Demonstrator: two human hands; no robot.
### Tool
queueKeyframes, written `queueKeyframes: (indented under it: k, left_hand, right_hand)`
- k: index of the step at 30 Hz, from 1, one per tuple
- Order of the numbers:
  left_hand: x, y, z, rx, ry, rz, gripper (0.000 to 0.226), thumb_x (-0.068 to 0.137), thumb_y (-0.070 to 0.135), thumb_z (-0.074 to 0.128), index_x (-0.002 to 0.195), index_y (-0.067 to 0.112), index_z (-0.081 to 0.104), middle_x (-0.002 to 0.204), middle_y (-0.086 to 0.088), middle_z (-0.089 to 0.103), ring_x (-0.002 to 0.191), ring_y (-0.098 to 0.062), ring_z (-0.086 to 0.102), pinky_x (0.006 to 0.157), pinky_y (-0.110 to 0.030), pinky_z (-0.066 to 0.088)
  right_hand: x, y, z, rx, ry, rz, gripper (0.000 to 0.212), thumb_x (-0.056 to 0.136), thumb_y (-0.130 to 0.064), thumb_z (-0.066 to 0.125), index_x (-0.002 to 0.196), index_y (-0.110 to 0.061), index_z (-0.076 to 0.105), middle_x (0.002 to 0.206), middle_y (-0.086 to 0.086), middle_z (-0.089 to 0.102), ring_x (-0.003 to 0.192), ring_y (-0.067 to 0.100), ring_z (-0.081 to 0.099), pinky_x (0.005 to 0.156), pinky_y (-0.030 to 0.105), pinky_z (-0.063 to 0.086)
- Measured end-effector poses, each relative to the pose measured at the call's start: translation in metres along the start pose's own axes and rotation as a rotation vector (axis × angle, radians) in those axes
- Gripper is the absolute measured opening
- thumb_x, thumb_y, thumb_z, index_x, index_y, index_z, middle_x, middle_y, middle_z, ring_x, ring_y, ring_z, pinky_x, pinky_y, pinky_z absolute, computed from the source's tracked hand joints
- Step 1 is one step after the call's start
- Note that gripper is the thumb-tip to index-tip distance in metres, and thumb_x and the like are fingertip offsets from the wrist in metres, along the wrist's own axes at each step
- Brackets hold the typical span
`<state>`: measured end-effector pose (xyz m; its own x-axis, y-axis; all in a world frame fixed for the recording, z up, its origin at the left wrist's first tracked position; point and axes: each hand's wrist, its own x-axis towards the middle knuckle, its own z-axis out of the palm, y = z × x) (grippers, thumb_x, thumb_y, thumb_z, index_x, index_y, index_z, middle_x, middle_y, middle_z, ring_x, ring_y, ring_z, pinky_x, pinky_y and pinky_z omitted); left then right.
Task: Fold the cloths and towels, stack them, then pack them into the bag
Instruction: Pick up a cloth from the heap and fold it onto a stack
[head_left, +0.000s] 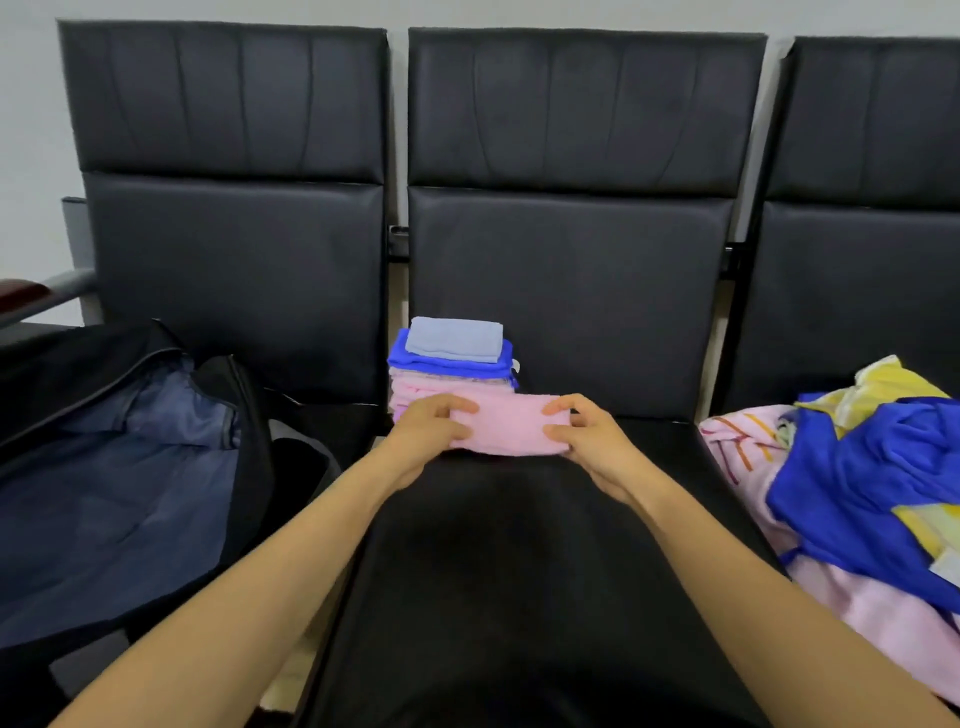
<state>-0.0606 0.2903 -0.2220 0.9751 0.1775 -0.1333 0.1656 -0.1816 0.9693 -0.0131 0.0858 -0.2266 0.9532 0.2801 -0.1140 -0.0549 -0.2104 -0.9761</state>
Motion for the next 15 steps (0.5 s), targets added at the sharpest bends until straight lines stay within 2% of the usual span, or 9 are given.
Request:
queueKeyframes:
  k: [2, 4, 9, 11, 14, 15]
  left_hand:
    - [0.025, 0.018, -0.020, 0.041, 0.096, 0.066, 0.032, 0.087, -0.006, 0.054, 0.100, 0.021, 0.067, 0.122, -0.003, 0.055, 0.104, -0.017, 0.054, 0.081, -0.023, 0.046]
    - [0.051, 0.036, -0.038, 0.016, 0.172, 0.145, 0.034, 0.087, -0.009, 0.052, 0.094, 0.020, 0.068, 0.118, -0.007, 0.057, 0.095, -0.017, 0.054, 0.076, -0.020, 0.045]
    - [0.108, 0.063, -0.069, -0.010, 0.295, 0.250, 0.035, 0.087, -0.013, 0.049, 0.107, 0.009, 0.067, 0.124, -0.013, 0.059, 0.097, -0.018, 0.057, 0.086, -0.029, 0.049]
    - [0.128, 0.060, -0.075, 0.029, 0.313, 0.257, 0.036, 0.088, -0.013, 0.047, 0.109, 0.009, 0.067, 0.128, -0.011, 0.058, 0.098, -0.017, 0.056, 0.084, -0.026, 0.049]
    - [0.148, 0.046, -0.076, 0.128, 0.309, 0.183, 0.038, 0.089, -0.010, 0.044, 0.102, 0.017, 0.067, 0.128, -0.011, 0.057, 0.084, -0.017, 0.056, 0.066, -0.023, 0.047]
    - [0.153, 0.038, -0.076, 0.172, 0.305, 0.147, 0.039, 0.089, -0.010, 0.042, 0.100, 0.018, 0.067, 0.128, -0.013, 0.057, 0.086, -0.019, 0.056, 0.064, -0.022, 0.046]
  right_hand:
    - [0.029, -0.025, 0.011, -0.039, 0.011, -0.054, 0.020, 0.090, -0.002, 0.058, 0.091, -0.020, 0.066, 0.129, 0.006, 0.052, 0.111, 0.021, 0.055, 0.092, 0.036, 0.053]
    - [0.058, -0.051, 0.023, -0.073, 0.039, -0.136, 0.023, 0.090, -0.001, 0.056, 0.090, -0.021, 0.066, 0.128, 0.009, 0.054, 0.104, 0.020, 0.057, 0.090, 0.037, 0.052]
    - [0.116, -0.092, 0.046, -0.241, 0.101, -0.282, 0.028, 0.093, -0.002, 0.052, 0.117, -0.012, 0.061, 0.123, 0.007, 0.052, 0.091, 0.016, 0.053, 0.080, 0.030, 0.048]
    - [0.132, -0.093, 0.052, -0.302, 0.118, -0.297, 0.029, 0.093, -0.002, 0.051, 0.119, -0.011, 0.060, 0.124, 0.009, 0.053, 0.087, 0.017, 0.055, 0.073, 0.024, 0.047]
    - [0.152, -0.082, 0.059, -0.387, 0.125, -0.264, 0.029, 0.095, -0.004, 0.049, 0.120, -0.011, 0.061, 0.118, 0.012, 0.054, 0.092, 0.027, 0.057, 0.068, 0.025, 0.047]
    - [0.158, -0.076, 0.063, -0.416, 0.116, -0.236, 0.029, 0.096, -0.007, 0.048, 0.121, -0.013, 0.062, 0.118, 0.012, 0.054, 0.091, 0.026, 0.055, 0.069, 0.023, 0.048]
